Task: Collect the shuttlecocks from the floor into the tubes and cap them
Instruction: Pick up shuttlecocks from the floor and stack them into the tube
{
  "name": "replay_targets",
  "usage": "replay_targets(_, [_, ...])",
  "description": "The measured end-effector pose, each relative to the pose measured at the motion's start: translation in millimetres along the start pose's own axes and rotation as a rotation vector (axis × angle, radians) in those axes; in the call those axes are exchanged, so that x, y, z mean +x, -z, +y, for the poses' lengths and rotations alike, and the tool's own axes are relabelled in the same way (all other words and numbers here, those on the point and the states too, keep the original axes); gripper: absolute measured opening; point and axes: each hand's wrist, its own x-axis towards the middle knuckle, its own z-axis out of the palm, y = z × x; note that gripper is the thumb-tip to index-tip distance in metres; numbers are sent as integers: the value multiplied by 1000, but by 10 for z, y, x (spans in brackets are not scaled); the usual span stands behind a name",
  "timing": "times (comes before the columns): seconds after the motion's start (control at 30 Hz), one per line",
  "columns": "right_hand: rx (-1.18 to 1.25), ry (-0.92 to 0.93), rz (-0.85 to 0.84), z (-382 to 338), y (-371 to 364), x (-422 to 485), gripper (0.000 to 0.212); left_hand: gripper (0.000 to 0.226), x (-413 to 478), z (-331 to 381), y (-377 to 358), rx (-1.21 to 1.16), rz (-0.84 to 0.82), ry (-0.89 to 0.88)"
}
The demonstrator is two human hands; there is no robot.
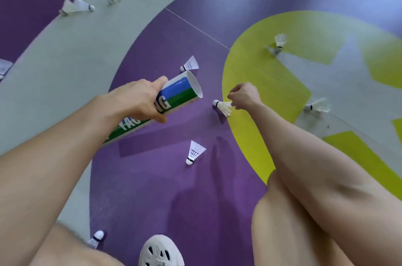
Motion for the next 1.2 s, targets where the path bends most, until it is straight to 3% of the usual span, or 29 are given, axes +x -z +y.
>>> replay_targets(0.03, [32,-53,24,113,-36,19,5,78,65,34,-3,-8,-1,-23])
replay_targets(0.23, [259,-240,81,424,-593,131,40,75,292,109,-120,6,-34,-57])
replay_targets(0.37, [473,-305,66,379,-917,123,31,75,359,100,-136,22,-26,-76])
replay_targets(0.47, [407,-332,124,411,-969,214,11,74,382,44,-180,30,-38,-82])
replay_targets(0.63, [375,-180,207,137,-366,-9,16,71,540,161,-140,26,-87,-94])
replay_targets(0.87, [348,191,556,160,692,-657,13,70,948,845,-173,106,-53,-265])
replay_targets(0.97, [376,227,643,450,942,-907,15,72,1089,1103,-208,127,-3,-318])
replay_targets(1.2, [452,238,649,820,1090,-1160,12,76,1193,1577,-379,78,149,-427])
